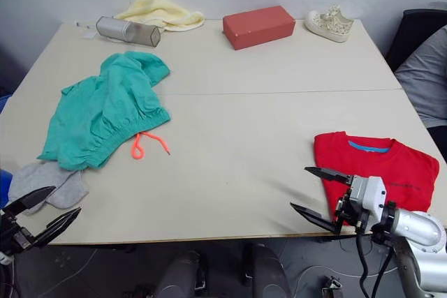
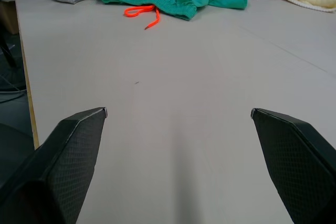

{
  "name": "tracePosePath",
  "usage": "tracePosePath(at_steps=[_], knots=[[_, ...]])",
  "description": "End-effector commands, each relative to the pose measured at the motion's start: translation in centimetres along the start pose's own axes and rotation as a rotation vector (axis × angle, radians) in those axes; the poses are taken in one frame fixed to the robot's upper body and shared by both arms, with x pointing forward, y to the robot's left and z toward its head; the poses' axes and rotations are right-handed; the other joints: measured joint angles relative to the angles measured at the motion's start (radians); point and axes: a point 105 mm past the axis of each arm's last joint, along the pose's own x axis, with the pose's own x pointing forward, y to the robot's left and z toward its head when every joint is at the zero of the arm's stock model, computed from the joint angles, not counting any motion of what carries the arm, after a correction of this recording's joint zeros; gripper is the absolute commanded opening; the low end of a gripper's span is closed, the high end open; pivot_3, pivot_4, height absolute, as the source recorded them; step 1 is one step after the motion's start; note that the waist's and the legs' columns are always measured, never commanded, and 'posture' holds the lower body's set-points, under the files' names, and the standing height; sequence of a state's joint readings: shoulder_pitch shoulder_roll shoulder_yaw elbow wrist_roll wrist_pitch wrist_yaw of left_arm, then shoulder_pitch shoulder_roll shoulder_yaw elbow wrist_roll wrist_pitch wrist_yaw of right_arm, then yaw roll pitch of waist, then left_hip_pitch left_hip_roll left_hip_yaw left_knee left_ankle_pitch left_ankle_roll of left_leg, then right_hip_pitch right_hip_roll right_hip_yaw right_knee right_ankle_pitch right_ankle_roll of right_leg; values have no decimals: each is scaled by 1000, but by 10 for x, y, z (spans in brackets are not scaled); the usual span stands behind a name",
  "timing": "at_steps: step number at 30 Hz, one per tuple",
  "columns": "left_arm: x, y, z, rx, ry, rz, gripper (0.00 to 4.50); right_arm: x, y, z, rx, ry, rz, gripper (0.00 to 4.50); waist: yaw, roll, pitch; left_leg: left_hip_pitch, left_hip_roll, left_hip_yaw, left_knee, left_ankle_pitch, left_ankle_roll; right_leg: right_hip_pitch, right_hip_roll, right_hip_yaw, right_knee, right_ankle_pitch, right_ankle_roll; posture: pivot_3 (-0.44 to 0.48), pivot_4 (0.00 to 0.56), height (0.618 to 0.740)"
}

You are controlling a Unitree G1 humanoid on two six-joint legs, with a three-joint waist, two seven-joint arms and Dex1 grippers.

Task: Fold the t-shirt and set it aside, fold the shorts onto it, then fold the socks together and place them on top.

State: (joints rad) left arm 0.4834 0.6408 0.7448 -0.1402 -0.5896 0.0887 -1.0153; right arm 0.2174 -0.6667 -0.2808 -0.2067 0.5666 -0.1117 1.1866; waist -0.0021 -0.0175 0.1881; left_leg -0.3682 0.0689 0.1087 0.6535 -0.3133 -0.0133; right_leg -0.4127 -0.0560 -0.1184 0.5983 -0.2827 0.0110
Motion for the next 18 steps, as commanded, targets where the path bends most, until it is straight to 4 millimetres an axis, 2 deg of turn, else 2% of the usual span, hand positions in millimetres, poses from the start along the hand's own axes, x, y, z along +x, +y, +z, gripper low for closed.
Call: tracePosePath(at_steps=[1, 5, 8, 11, 14, 18], knots=[[-4, 5, 4, 8, -3, 19, 4449, 0, -4, 8, -12, -34, -25, 4500, 1, -2, -1, 0, -1, 1, -1, 0, 0, -1, -2, 1, 3, 2, 4, 0, 150, 740], [-3, 5, 4, 8, -6, 27, 4449, 1, -4, 6, -16, -28, -20, 4500, -2, -4, -2, -1, -6, 7, -1, -4, 6, -9, -8, 5, 20, -3, 8, 0, 150, 740], [-2, 6, 5, 17, -12, 35, 4449, 0, -9, 5, -44, -27, -51, 4500, -3, -4, -2, -1, -11, -5, -1, -2, 5, -4, -14, -10, 22, -7, 9, 0, 150, 740], [-7, 8, 4, -8, -12, 53, 4449, -7, -4, 7, -46, -31, -25, 4500, 4, -4, -2, 0, -10, -4, 2, -2, 5, -5, -14, -9, 24, -8, 7, 0, 150, 740], [-25, 16, -4, -20, 31, 117, 4449, -19, 6, 6, -26, -8, 22, 4500, 9, -4, -2, 1, -10, -4, 3, -2, 5, -5, -14, -8, 24, -8, 5, 0, 150, 740], [-58, 31, -22, -44, 110, 273, 4449, -27, 18, 4, 11, 13, 68, 4500, 4, -4, -2, 2, -8, -2, 3, -2, 5, -5, -14, -7, 24, -9, 4, 0, 150, 740]])
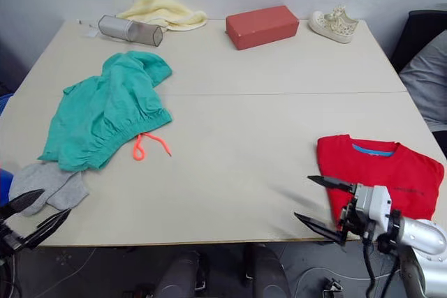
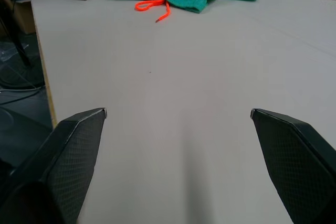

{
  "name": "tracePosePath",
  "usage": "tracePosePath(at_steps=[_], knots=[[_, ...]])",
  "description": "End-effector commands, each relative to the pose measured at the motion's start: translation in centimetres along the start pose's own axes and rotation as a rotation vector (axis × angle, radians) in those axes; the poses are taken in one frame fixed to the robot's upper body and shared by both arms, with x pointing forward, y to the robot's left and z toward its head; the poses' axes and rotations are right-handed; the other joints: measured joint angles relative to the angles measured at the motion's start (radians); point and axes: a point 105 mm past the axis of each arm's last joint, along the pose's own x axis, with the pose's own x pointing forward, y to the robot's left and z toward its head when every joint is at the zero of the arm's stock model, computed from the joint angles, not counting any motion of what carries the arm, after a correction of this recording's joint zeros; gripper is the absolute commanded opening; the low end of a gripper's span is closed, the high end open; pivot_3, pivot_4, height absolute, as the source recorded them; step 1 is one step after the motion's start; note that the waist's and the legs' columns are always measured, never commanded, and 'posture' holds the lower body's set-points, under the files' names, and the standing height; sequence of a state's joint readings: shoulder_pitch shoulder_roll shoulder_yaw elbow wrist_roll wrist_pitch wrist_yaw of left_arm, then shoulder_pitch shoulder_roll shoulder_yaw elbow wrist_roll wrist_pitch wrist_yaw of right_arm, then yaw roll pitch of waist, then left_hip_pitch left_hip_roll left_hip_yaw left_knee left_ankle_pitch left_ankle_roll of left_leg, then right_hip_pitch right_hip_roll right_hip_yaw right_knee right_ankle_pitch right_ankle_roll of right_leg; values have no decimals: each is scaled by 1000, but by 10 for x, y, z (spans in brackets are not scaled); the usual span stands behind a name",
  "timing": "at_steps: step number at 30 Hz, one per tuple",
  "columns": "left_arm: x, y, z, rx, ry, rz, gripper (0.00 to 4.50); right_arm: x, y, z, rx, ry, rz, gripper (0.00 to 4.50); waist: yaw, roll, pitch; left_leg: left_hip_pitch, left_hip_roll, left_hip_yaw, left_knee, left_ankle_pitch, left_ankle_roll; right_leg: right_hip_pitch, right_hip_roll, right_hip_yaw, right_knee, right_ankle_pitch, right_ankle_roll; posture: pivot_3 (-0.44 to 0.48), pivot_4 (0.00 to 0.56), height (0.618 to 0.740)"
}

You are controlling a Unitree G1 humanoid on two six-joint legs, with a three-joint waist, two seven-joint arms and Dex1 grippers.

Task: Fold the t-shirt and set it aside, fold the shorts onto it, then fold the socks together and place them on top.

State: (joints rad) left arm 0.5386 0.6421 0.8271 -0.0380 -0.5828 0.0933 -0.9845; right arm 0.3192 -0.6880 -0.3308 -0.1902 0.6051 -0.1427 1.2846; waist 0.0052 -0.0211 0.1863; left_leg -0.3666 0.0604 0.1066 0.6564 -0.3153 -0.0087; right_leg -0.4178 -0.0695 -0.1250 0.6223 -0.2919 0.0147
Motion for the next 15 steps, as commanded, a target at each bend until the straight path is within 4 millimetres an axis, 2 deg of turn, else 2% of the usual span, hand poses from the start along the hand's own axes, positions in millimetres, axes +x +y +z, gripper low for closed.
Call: tracePosePath(at_steps=[1, 4, 6, 9, 13, 15], knots=[[-30, 19, -9, 11, 53, 147, 4449, -5, 5, 11, -34, -23, 26, 4500, -6, -1, 0, 0, 0, 0, 0, 0, 0, 0, 0, 0, 0, 0, 0, 0, 150, 740], [-44, 27, -15, -5, 79, 209, 4449, -1, 9, 14, -74, -56, 12, 4500, -6, -1, -1, 0, 1, 1, 0, 0, -1, -1, 1, 1, 0, 0, 0, 0, 150, 740], [-43, 28, -13, -2, 80, 202, 4449, 5, 11, 18, -93, -99, 4, 4500, -5, -2, -1, 0, 1, 1, 0, -1, -2, -1, 1, 1, 0, 0, 0, 0, 150, 740], [-28, 30, 1, 25, 49, 160, 4449, 19, 15, 32, -47, -184, 16, 4500, 1, -2, -1, -1, 1, 1, 0, -3, -5, -2, 1, 2, 0, 0, -1, 0, 150, 740], [12, 30, 29, 146, 67, 45, 4449, 38, 16, 59, -48, -289, 31, 4500, 20, -2, -1, -1, 2, 1, 0, -2, -6, -2, 1, 2, 0, 0, -1, 0, 150, 740], [28, 30, 39, 201, 82, 9, 4449, 45, 18, 66, -58, -314, 42, 4500, 21, -1, -1, -1, 2, 2, 0, -2, -6, -2, 1, 2, 0, 1, -2, 0, 150, 740]])
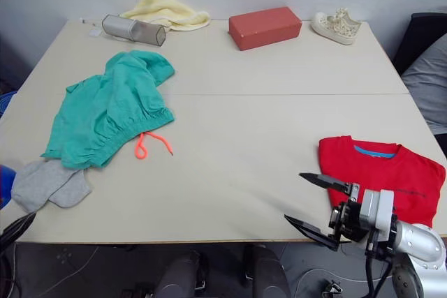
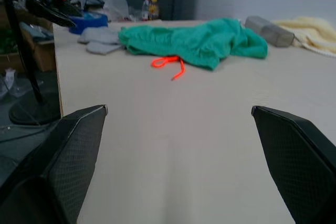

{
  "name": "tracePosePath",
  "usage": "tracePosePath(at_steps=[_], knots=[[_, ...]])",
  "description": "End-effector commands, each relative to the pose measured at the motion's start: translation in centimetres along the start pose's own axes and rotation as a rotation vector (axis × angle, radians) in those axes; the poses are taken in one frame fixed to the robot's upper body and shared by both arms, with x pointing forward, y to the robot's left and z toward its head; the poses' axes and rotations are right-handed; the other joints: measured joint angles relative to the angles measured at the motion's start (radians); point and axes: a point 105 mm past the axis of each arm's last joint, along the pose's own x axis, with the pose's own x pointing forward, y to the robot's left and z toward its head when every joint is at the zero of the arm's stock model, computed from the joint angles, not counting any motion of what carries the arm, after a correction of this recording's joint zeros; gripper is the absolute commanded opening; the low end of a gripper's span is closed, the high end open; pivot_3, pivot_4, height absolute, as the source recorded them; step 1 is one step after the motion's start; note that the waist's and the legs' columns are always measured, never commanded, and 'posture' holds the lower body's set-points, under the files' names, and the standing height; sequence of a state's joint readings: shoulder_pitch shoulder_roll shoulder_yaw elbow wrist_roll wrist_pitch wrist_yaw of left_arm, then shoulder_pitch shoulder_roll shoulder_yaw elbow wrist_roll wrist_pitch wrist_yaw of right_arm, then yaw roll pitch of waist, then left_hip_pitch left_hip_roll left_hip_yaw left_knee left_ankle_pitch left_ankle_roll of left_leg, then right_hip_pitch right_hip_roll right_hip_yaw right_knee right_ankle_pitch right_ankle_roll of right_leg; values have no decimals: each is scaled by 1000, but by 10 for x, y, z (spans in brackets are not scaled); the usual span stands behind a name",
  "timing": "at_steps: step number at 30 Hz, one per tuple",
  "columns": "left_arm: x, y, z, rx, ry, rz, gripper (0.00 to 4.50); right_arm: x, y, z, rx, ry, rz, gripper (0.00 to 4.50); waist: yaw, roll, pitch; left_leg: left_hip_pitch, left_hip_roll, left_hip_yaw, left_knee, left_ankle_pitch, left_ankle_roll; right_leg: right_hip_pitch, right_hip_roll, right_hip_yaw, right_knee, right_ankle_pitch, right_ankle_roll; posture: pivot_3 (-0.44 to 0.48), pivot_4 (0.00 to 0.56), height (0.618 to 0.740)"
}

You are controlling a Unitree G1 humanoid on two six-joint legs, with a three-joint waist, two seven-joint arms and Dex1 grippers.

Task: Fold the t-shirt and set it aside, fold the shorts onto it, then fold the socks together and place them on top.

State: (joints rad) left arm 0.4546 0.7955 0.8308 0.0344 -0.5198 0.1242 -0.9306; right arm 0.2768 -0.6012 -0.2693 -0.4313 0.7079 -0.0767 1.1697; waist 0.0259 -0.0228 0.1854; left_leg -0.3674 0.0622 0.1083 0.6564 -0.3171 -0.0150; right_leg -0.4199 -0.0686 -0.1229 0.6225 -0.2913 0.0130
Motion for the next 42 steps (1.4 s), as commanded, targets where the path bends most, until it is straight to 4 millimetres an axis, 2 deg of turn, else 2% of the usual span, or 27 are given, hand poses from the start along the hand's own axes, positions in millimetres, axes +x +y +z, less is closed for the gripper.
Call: tracePosePath(at_steps=[1, 5, 9, 12, 15, 18, 22, 26, 30, 32, 36, 42], knots=[[22, -1, 22, 109, 16, -56, 4449, 15, 4, 16, -15, -70, 17, 4500, 0, 0, 0, 0, 0, 1, 0, 0, 0, 0, 0, 1, 0, 0, 0, 0, 150, 740], [63, -7, 35, 307, 122, -193, 4449, 30, 8, 22, -30, -90, 45, 4500, -2, -1, -1, 0, 0, 6, -2, 2, 5, -5, 0, 5, 5, 2, 1, 0, 150, 740], [93, -11, 43, 378, 155, -269, 4449, 31, 4, 18, -65, -50, 2, 4500, -6, -1, -1, 0, 0, 12, -5, 2, 5, -9, 1, 9, 6, 2, 1, 0, 150, 740], [106, -10, 49, 397, 143, -281, 4449, 30, 4, 17, -60, -37, -6, 4500, -16, -2, -1, 0, 1, 14, -5, 2, 4, -10, 4, 11, 6, 2, 1, 0, 150, 740], [116, -14, 44, 471, 213, -342, 4449, 26, 6, 16, -57, -25, -11, 4500, -20, -2, -1, 0, 2, 15, -5, 2, 4, -10, 6, 12, 7, 2, 1, 0, 150, 740], [118, -11, 38, 496, 265, -362, 3815, 21, 4, 17, -53, -18, -37, 4500, -28, -2, -1, 1, 2, 16, -5, 2, 3, -10, 6, 13, 8, 2, 1, 0, 150, 740], [123, -9, 37, 500, 275, -372, 2520, 17, 3, 16, -53, -5, -57, 4500, -28, -2, -1, 2, 2, 16, -3, 3, 3, -10, 6, 14, 10, 2, 1, 0, 150, 740], [135, -15, 47, 471, 206, -392, 1262, 9, 3, 14, -57, 14, -78, 4500, -25, -2, -1, 4, 1, 17, -1, 3, 3, -10, 6, 16, 14, 2, 1, 0, 150, 740], [152, -45, 80, 403, 32, -509, 50, -1, -1, 13, -75, 40, -113, 4500, -17, -2, -1, 4, 1, 17, 2, 3, 3, -9, 6, 16, 16, 2, 1, 0, 150, 740], [156, -70, 100, 367, -53, -606, 20, -4, -1, 13, -81, 51, -122, 4500, -14, -3, -1, 3, 1, 17, 4, 3, 4, -9, 6, 17, 17, 2, 1, 0, 150, 740], [158, -133, 138, 296, -187, -843, 20, -8, -4, 16, -94, 78, -150, 4500, -4, -3, -1, 2, 1, 17, 9, 3, 4, -9, 6, 18, 21, 2, 2, 0, 150, 740], [159, -211, 148, 242, -211, -1101, 20, -23, -10, 19, -111, 142, -216, 4500, -5, -3, -1, 7, 0, 18, 9, 4, 1, -7, 8, 22, 24, 2, 2, 0, 150, 740]])
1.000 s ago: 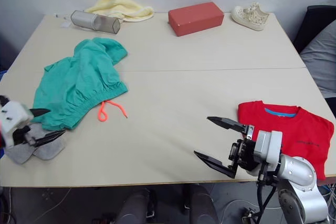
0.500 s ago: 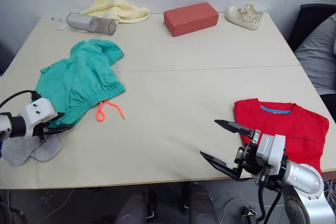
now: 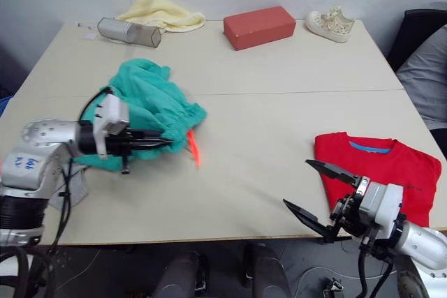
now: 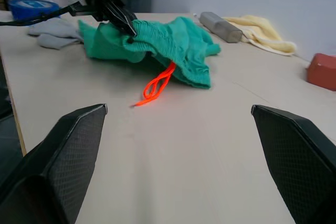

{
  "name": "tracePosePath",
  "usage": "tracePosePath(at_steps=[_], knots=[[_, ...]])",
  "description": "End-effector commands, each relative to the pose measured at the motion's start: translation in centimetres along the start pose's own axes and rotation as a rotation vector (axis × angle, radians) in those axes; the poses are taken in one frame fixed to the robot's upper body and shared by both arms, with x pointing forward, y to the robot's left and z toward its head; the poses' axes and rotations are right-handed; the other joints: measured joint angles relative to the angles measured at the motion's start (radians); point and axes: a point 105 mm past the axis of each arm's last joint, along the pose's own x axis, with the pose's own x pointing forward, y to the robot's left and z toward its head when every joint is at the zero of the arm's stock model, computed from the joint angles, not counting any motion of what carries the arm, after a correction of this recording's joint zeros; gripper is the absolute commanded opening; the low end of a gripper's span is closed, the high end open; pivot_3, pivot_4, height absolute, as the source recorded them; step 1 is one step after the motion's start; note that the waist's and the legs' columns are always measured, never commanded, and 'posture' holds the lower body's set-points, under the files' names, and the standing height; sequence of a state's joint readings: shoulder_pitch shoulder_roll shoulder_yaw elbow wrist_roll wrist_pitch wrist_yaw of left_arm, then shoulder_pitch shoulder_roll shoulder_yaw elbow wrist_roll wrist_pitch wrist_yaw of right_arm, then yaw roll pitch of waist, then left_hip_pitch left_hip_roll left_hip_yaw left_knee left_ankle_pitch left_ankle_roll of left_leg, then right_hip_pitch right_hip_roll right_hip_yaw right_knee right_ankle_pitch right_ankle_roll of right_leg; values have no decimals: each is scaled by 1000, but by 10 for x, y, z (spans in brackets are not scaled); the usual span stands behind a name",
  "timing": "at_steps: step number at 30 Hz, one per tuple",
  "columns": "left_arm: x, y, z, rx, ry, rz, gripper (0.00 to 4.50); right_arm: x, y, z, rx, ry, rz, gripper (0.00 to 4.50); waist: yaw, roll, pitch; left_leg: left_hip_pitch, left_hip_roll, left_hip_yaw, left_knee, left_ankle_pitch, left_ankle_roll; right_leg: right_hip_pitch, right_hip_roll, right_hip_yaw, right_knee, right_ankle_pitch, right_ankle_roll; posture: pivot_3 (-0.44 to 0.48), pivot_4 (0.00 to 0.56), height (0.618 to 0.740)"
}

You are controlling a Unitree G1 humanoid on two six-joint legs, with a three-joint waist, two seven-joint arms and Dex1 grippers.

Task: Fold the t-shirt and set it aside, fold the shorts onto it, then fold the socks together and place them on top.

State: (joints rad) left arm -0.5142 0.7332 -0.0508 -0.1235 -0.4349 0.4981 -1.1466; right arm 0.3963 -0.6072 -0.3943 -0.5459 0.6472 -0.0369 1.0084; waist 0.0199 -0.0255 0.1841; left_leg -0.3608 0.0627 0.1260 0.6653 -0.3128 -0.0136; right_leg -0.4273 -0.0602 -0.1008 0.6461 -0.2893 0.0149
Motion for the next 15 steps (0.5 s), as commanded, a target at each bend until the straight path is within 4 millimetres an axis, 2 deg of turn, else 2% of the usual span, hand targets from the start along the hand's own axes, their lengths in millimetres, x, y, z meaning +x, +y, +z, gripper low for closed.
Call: tracePosePath(at_steps=[1, 5, 8, 11, 13, 15], knots=[[35, -19, 13, -9, -47, -115, 20, -12, -6, 8, -42, 35, -33, 4500, 2, 0, 0, 1, 0, 0, 0, 1, 0, 0, 0, 0, 0, 0, 0, 0, 150, 740], [62, -32, 6, 5, -42, -183, 20, -31, -4, 2, -38, 99, -66, 4500, 3, 0, 0, 1, 0, -1, 0, 2, -1, 1, 1, 1, 1, 0, 0, 0, 150, 740], [71, -39, 1, -79, -34, -228, 935, -41, -7, -2, -40, 123, -111, 4500, -1, 0, 0, 2, 1, -1, -1, 3, -2, 1, 2, 1, 1, 0, 0, 0, 150, 740], [74, -37, 11, -79, -123, -200, 1882, -46, -6, -4, -32, 131, -148, 4500, 1, 0, 0, 2, 0, -1, -1, 4, -1, 1, 2, 2, 0, 0, 0, 0, 150, 740], [70, -33, 22, -50, -209, -164, 2541, -46, -6, -4, -30, 125, -166, 4500, 2, 0, 0, 2, 0, -1, -1, 5, 0, 1, 1, 2, -1, -1, 1, 0, 150, 740], [57, -31, 27, -34, -254, -164, 3123, -45, -8, -5, -52, 125, -184, 4500, 0, 0, 0, 1, 0, -1, -1, 5, 0, 1, 1, 2, -1, -1, 1, 0, 150, 740]])
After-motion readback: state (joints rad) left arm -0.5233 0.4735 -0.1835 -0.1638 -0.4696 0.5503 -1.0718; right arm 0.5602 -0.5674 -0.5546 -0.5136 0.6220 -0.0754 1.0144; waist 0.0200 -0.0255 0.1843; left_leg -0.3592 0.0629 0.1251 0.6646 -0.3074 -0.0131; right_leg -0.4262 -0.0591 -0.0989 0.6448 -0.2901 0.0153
